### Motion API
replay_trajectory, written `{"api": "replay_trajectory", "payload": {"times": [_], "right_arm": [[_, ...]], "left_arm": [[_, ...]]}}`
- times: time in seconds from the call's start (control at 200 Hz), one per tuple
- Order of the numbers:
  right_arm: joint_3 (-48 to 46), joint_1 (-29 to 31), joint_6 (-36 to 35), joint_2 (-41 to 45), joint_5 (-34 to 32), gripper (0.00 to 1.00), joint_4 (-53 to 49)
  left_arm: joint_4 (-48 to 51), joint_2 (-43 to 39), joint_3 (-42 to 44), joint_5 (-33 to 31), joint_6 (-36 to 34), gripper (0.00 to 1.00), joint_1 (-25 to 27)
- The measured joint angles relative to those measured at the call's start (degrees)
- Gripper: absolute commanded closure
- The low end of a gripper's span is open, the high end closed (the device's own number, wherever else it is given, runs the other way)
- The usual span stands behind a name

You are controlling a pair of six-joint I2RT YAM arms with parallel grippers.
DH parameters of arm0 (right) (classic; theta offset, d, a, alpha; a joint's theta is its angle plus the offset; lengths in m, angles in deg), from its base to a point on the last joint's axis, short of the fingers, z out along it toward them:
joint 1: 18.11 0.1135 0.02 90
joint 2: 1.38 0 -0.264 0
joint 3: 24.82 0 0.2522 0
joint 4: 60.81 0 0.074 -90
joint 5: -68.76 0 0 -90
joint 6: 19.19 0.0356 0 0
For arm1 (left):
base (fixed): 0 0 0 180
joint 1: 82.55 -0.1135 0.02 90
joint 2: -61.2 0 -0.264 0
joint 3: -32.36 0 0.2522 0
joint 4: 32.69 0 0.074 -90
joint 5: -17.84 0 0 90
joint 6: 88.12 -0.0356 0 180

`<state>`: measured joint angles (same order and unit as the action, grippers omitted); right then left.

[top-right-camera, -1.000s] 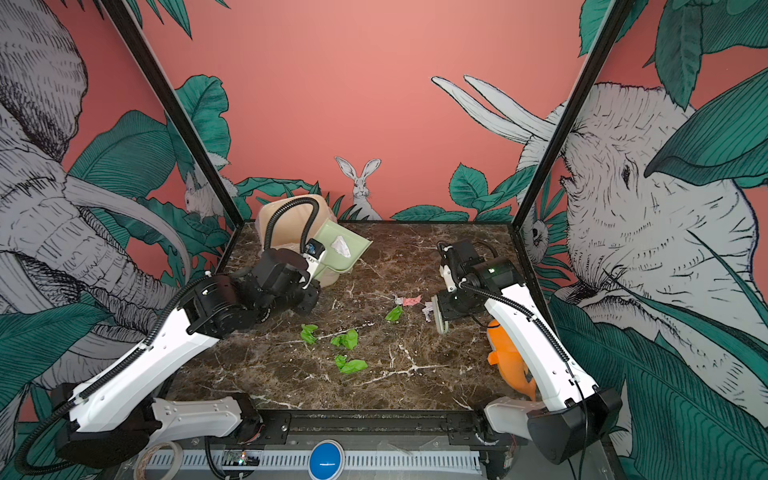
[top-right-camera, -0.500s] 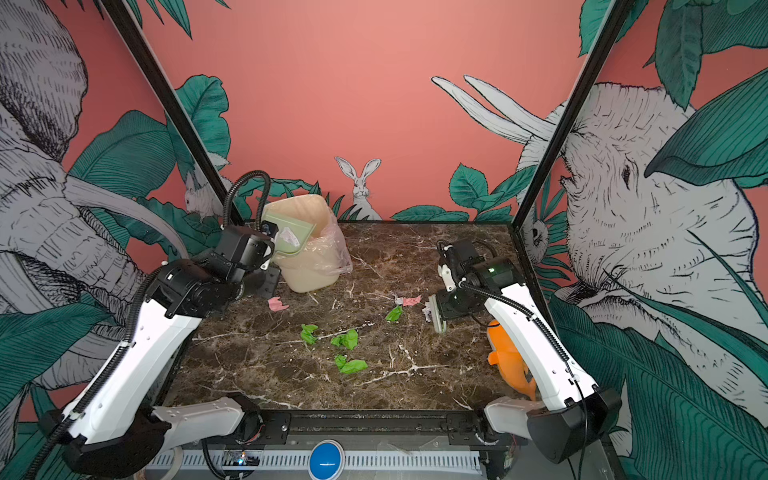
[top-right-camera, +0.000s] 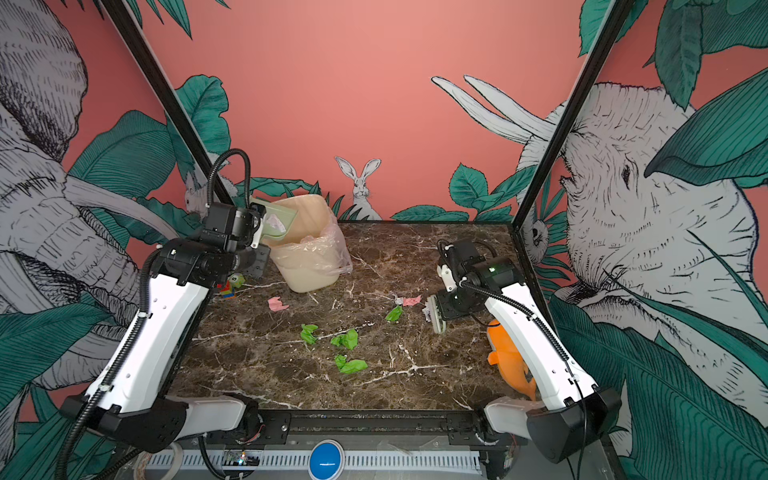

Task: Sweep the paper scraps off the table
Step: 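Carry the dustpan to the bin with the left gripper while the right raises the brush, then tip the dustpan over the bin with the left gripper to empty the scrap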

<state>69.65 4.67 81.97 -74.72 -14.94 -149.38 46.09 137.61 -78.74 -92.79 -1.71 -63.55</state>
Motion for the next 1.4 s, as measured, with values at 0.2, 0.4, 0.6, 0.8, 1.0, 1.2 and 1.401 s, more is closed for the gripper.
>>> {"api": "replay_trajectory", "payload": {"times": [0.2, 0.4, 0.6, 0.8, 1.0, 1.2, 1.401], "right_arm": [[1.2, -0.5, -0.9, -1.0, 0.4, 1.00, -0.5], [1.2, -0.8, -1.4, -1.0, 0.7, 1.00, -0.9], [1.2, -1.0, -1.7, -1.0, 1.1, 1.00, -1.0], [1.0, -1.1, -1.8, -1.0, 1.5, 1.00, -1.0], [1.0, -1.2, -1.8, -1.0, 1.7, 1.00, -1.0], [1.0, -1.2, -1.9, -0.9, 1.7, 1.00, -1.1], [1.0, -1.2, -2.4, -0.9, 1.7, 1.00, -1.2]], "left_arm": [[0.2, 5.0, -3.2, -0.6, -4.0, 1.00, -0.2], [1.7, 9.1, -7.6, -3.6, -8.5, 1.00, -0.2], [2.4, 11.0, -9.9, -7.9, -13.0, 1.00, -0.3], [3.0, 12.9, -9.9, -13.0, -17.8, 1.00, 0.4], [2.5, 14.5, -9.9, -19.3, -24.0, 1.00, 3.3], [1.7, 15.6, -9.6, -25.0, -28.9, 1.00, 5.9], [-1.2, 16.8, -7.9, -30.9, -33.7, 1.00, 7.6]]}}
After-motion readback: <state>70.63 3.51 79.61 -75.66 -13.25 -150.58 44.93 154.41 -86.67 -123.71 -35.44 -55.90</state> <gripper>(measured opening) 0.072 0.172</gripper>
